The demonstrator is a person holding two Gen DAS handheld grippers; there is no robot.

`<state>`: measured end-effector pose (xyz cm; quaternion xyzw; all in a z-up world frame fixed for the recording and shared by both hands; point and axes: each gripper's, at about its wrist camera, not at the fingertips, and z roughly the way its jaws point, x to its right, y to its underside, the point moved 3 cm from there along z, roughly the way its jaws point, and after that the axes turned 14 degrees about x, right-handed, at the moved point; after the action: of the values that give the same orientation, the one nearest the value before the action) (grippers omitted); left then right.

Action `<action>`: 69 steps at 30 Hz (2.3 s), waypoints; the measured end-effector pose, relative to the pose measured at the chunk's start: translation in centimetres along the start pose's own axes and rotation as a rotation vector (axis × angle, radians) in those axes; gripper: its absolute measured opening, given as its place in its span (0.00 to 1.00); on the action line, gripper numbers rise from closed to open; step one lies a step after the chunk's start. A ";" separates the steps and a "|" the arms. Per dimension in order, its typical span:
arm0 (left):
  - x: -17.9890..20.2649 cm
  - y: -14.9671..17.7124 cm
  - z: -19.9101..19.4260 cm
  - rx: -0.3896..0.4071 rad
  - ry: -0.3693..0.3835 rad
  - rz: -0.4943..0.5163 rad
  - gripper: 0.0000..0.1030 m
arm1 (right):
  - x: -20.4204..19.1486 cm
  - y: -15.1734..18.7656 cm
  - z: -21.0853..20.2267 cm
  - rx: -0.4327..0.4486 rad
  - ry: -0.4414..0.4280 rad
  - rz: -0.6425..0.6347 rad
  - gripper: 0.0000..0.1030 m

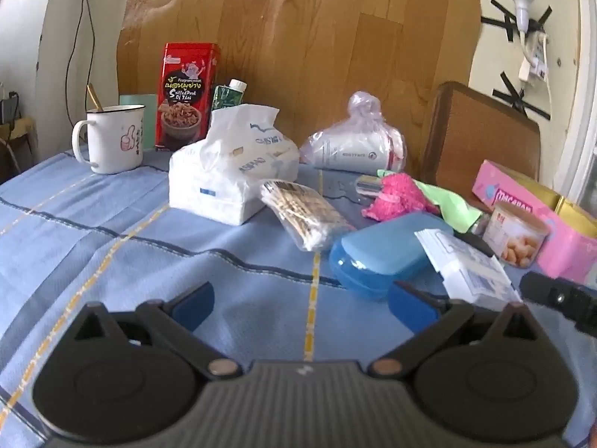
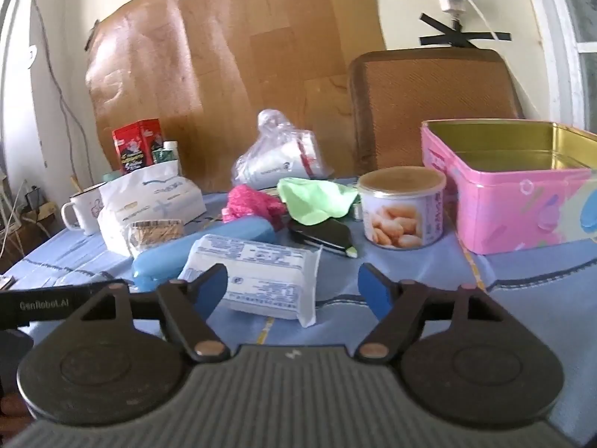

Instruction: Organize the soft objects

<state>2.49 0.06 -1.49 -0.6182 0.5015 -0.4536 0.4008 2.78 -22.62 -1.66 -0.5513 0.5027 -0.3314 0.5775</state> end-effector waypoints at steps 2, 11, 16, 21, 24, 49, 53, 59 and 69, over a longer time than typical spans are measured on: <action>0.1 0.0 -0.4 0.026 0.007 0.001 1.00 | 0.0 -0.1 0.0 0.006 -0.012 0.002 0.75; 1.6 -0.2 -1.2 0.060 0.010 0.074 1.00 | 0.4 -0.2 -0.3 0.017 -0.050 0.038 0.75; 1.1 -0.1 -0.8 0.027 0.004 0.052 1.00 | 0.6 -0.2 -0.4 0.020 -0.066 0.057 0.75; 1.1 0.0 -0.5 0.011 0.000 0.048 1.00 | 0.8 -0.2 -0.5 0.025 -0.077 0.076 0.75; 1.1 0.0 -0.4 -0.001 0.001 0.049 1.00 | 0.9 -0.3 -0.5 0.028 -0.082 0.085 0.75; 3.5 -2.0 -0.7 -0.076 0.235 -0.032 0.89 | 1.5 -0.1 -0.2 -0.094 -0.097 0.053 0.76; 5.0 -2.4 1.3 -0.164 0.307 -0.071 0.71 | 1.3 0.3 1.3 -0.200 -0.143 0.032 0.76; 6.4 -1.5 4.5 -0.311 0.344 -0.163 0.42 | 0.4 0.4 3.4 -0.251 -0.156 -0.090 0.76; 8.7 -3.3 2.8 -0.254 0.388 -0.124 0.28 | 0.8 0.3 1.9 -0.198 -0.177 -0.098 0.31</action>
<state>6.77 -7.76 2.26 -0.5945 0.5833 -0.5208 0.1872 4.74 -22.76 -2.29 -0.6564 0.4525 -0.2579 0.5457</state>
